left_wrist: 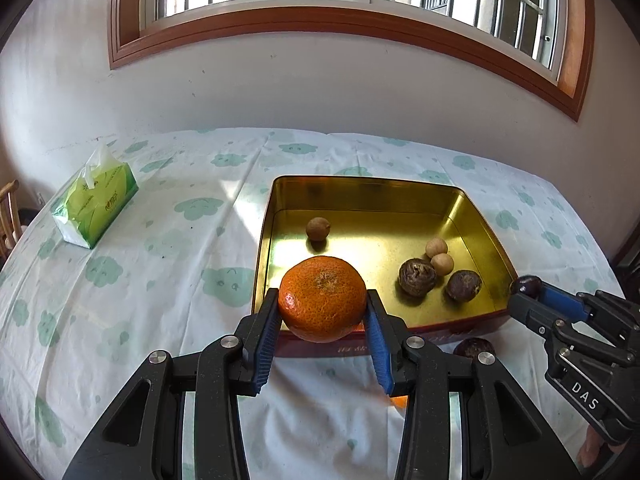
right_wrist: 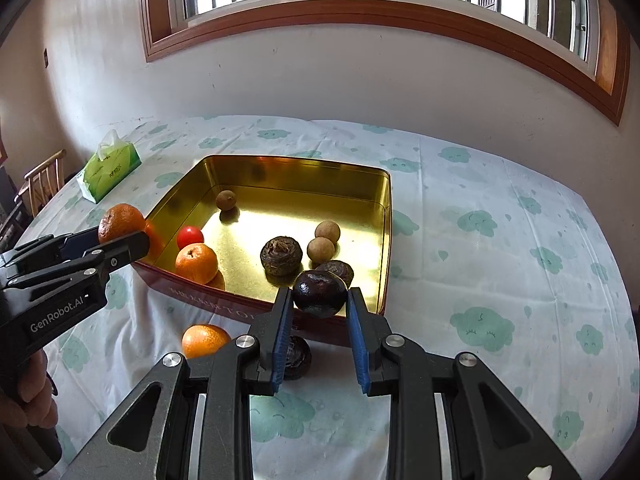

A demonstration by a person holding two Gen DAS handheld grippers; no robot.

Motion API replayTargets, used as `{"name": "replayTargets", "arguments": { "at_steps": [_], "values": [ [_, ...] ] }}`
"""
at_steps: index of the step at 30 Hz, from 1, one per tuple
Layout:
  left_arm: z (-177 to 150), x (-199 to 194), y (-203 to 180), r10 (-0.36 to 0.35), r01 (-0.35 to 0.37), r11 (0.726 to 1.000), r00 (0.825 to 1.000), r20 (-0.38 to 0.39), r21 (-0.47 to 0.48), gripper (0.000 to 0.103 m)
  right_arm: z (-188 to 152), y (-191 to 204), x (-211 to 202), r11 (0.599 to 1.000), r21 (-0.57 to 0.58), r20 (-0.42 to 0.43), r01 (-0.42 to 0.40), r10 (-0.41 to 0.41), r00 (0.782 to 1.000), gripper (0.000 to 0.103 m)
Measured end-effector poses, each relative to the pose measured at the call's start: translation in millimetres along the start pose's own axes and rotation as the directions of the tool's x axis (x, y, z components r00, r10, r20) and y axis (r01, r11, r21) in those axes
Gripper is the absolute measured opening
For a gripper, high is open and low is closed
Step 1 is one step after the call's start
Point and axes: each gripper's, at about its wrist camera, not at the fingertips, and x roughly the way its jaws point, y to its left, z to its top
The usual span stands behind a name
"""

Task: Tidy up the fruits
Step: 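Carry the tangerine and the dark plum with both tools over the red tin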

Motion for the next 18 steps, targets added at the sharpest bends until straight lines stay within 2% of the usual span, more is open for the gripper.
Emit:
{"name": "replayTargets", "arguments": {
  "at_steps": [9,18],
  "values": [
    [13,37,-1,0.01,-0.008,0.999,0.999,-0.044,0.038,0.042,14,-2,32,1.0,-0.005,-0.041,0.006,-0.006,0.999,0.025],
    [15,56,-4,0.026,-0.021,0.997,0.998,-0.064,0.076,0.042,20,1,52,1.0,-0.006,-0.068,0.0,0.0,0.998,0.025]
  ]
}}
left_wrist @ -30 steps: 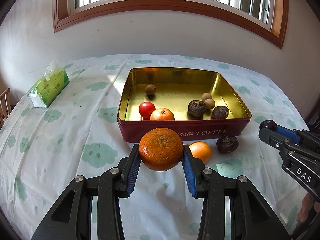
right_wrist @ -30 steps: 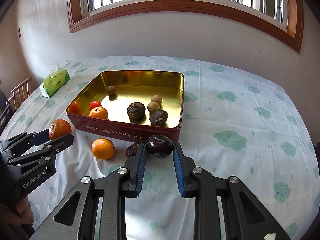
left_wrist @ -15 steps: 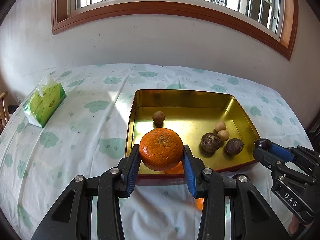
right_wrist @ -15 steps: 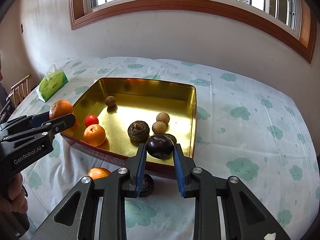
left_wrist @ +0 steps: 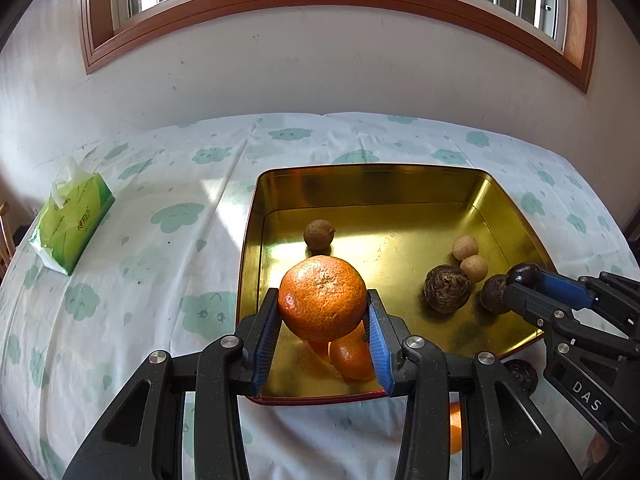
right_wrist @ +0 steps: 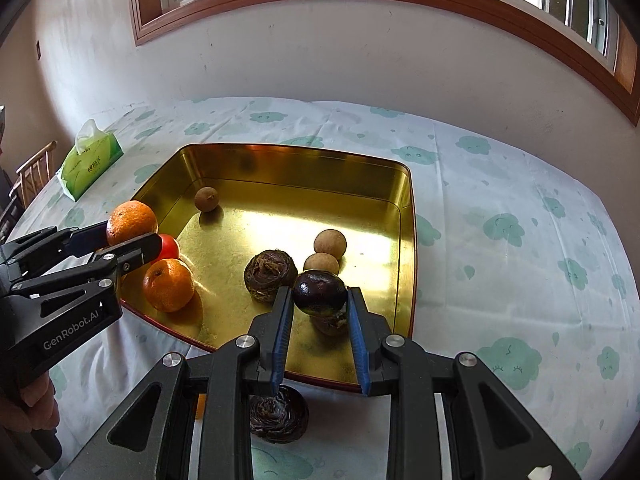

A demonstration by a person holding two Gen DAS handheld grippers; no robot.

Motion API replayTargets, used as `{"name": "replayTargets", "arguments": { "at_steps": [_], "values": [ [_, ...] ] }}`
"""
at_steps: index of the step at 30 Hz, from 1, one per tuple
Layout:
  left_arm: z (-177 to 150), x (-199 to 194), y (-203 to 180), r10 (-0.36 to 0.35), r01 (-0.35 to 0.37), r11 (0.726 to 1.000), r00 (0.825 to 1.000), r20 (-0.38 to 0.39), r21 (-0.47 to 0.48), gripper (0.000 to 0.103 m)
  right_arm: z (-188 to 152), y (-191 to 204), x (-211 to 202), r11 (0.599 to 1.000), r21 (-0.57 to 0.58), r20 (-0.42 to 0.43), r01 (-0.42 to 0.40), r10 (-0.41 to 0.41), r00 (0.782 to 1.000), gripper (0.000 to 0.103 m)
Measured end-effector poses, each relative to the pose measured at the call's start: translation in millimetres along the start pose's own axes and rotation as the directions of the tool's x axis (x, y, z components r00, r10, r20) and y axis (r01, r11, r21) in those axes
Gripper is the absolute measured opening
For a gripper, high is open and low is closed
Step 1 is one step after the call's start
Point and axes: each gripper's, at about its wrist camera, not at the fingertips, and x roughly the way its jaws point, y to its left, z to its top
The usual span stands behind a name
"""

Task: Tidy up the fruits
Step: 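Carry the tangerine and the dark plum with both tools over the red tin, then open the left tool to drop the tangerine while the right tool releases the plum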

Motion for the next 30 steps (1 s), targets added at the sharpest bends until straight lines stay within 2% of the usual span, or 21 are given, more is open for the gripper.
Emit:
{"name": "replayTargets", "arguments": {
  "at_steps": [7,22,25,28,30],
  "values": [
    [-2,9,2,0.002,-0.002,1.0,1.0,-0.02,0.004,0.042,1,2,8,1.0,0.002,-0.015,-0.009,0.009,1.0,0.025],
    [-1,12,-1,0.013,-0.012,1.0,1.0,-0.012,0.022,0.043,0,2,13,1.0,0.004,-0.03,-0.013,0.013,0.999,0.027],
    [-1,11,-2,0.014,-0.014,1.0,1.0,-0.014,0.022,0.043,0,3,12,1.0,0.006,-0.027,-0.015,0.015,1.0,0.03],
    [0,10,-2,0.009,-0.009,1.0,1.0,-0.015,0.018,0.045,0,5,9,1.0,-0.002,-0.02,-0.008,0.008,1.0,0.034],
    [-1,9,-3,0.011,-0.011,1.0,1.0,-0.011,0.023,0.053,0,5,7,1.0,0.001,-0.015,-0.011,0.011,1.0,0.036]
  ]
}}
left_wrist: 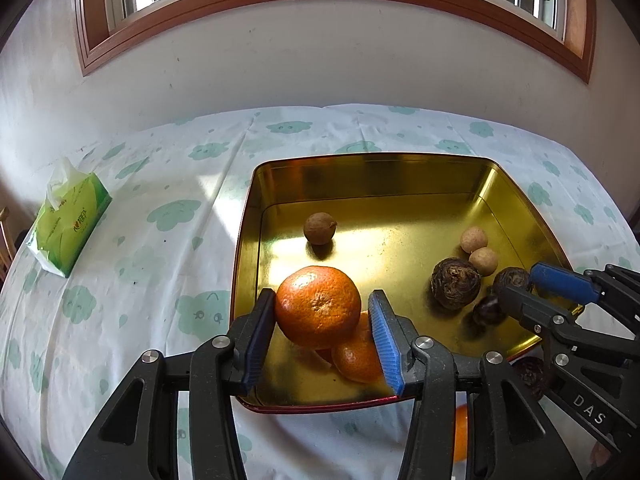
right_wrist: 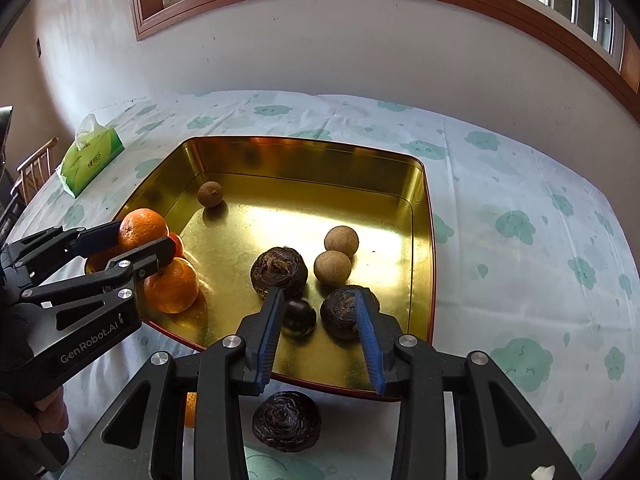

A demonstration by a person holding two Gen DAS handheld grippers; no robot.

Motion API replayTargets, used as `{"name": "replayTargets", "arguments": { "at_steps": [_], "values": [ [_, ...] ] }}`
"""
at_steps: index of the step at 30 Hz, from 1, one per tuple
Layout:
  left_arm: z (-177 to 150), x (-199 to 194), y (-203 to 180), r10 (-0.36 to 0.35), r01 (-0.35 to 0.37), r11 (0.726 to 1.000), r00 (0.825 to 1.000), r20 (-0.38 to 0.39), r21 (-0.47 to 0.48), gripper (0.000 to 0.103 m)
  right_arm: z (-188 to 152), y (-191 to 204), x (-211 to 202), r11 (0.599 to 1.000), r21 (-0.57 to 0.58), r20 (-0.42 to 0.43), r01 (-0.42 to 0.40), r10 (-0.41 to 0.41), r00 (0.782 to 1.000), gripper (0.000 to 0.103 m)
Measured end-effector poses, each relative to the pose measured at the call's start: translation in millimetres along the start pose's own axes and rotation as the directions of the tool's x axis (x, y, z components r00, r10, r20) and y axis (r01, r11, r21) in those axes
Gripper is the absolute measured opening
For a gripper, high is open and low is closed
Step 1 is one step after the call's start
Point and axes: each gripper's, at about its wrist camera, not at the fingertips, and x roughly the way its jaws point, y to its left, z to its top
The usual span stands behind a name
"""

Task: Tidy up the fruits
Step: 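Open the left tool to drop the tangerine while the right tool releases the plum, then withdraw both open tools from the tin toward the remaining fruits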

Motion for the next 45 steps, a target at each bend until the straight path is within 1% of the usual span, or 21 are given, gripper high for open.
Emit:
{"name": "replayTargets", "arguments": {
  "at_steps": [2,8,14,21,26,31,36,45],
  "values": [
    [-1,-2,-1,0.005,-0.005,1.0,1.0,0.005,0.005,0.057,0,0,-2,1.0,0.001,0.004,0.001,-0.001,1.0,0.036],
    [-4,-8,-3,0.011,-0.012,1.0,1.0,0.008,0.003,0.057,-3,0,-12,1.0,0.003,0.018,0.003,-0.003,1.0,0.037],
    [-10,-23,-4,0.008,-0.008,1.0,1.0,0.025,0.002,0.058,-9,-1,-27,1.0,0.011,0.035,0.002,-0.002,0.999,0.037],
    [-28,-48,-7,0.01,-0.01,1.0,0.999,0.045,-0.006,0.058,-27,-3,-43,1.0,0.019,0.046,0.02,-0.021,0.999,0.038],
    [-46,-66,-6,0.011,-0.01,1.0,0.999,0.051,-0.013,0.058,-45,-9,-51,0.999,0.034,0.033,0.025,-0.027,0.999,0.039],
    [-67,-73,-5,0.015,-0.014,1.0,0.999,0.032,-0.019,0.058,-68,-11,-57,0.999,0.043,0.016,0.029,-0.03,0.999,0.039],
    [-90,-74,-6,0.014,-0.014,1.0,1.0,0.002,-0.02,0.058,-91,-8,-58,0.999,0.05,-0.011,0.012,-0.011,1.0,0.039],
    [-115,-71,-5,0.013,-0.014,0.999,0.999,-0.03,-0.032,0.058,-110,0,-53,0.998,0.064,-0.045,-0.019,0.022,0.999,0.039]
  ]
}}
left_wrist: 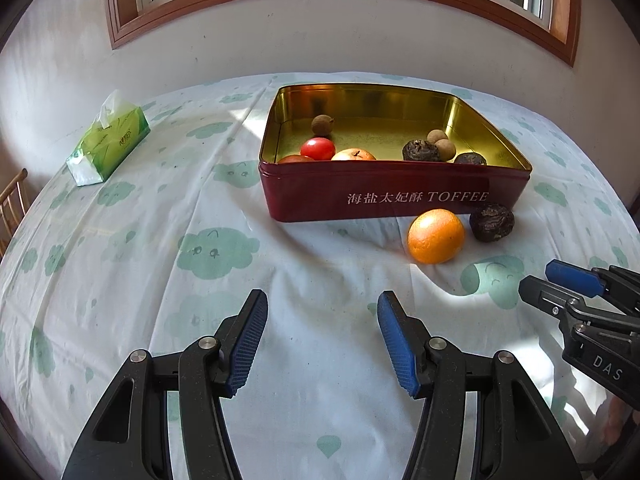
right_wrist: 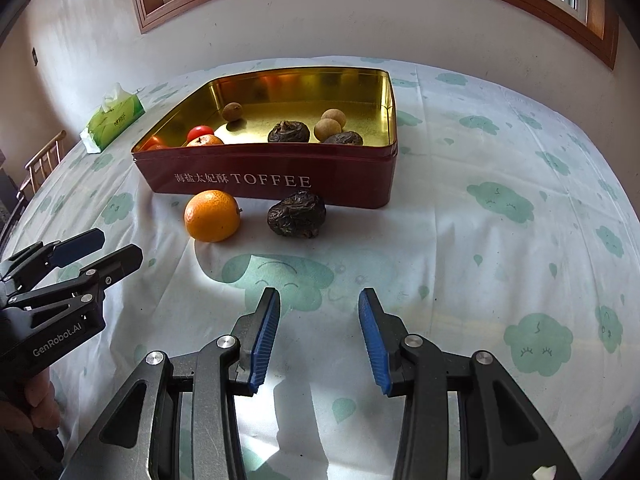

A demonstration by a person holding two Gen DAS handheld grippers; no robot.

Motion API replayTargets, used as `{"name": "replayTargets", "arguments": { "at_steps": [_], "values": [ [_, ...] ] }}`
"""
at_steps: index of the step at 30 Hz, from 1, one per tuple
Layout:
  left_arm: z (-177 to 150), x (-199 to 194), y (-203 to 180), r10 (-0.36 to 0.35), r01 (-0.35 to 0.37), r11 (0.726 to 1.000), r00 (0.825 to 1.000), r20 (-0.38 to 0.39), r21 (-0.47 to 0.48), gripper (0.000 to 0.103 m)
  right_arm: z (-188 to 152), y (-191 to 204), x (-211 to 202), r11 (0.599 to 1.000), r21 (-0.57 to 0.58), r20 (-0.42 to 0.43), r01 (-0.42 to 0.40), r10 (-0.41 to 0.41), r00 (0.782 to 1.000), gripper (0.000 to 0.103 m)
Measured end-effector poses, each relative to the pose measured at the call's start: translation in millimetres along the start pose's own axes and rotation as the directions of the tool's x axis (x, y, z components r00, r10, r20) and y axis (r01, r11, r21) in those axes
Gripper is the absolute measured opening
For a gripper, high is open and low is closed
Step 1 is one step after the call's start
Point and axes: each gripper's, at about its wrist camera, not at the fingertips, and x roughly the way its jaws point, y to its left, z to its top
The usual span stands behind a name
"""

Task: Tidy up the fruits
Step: 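Withdraw both open tools from the tin toward the remaining fruits, then grasp the dark wrinkled fruit with the right tool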

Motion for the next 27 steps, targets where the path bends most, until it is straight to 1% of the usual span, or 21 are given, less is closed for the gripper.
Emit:
{"name": "replayTargets", "arguments": {
  "at_steps": [6,18,24,27],
  "values": [
    [-3,1,2,0.0,0.0,1.0,1.0,0.0,-0.002,0.058,3,6,9,1.0,-0.023,-0.004,0.002,-0.002,1.0,0.04],
    [-3,9,12,-0.01,0.01,1.0,1.0,-0.012,-0.018,0.058,29,17,31,0.998,-0.059,0.006,0.014,-0.013,1.0,0.04],
    [-3,13,13,-0.015,0.015,1.0,1.0,-0.017,-0.016,0.058,37,22,38,0.996,-0.081,0.019,0.026,-0.025,1.0,0.04],
    [-3,13,14,-0.028,0.028,1.0,1.0,-0.014,-0.013,0.059,38,22,39,0.996,-0.079,0.028,0.031,-0.029,0.999,0.038]
  ]
}}
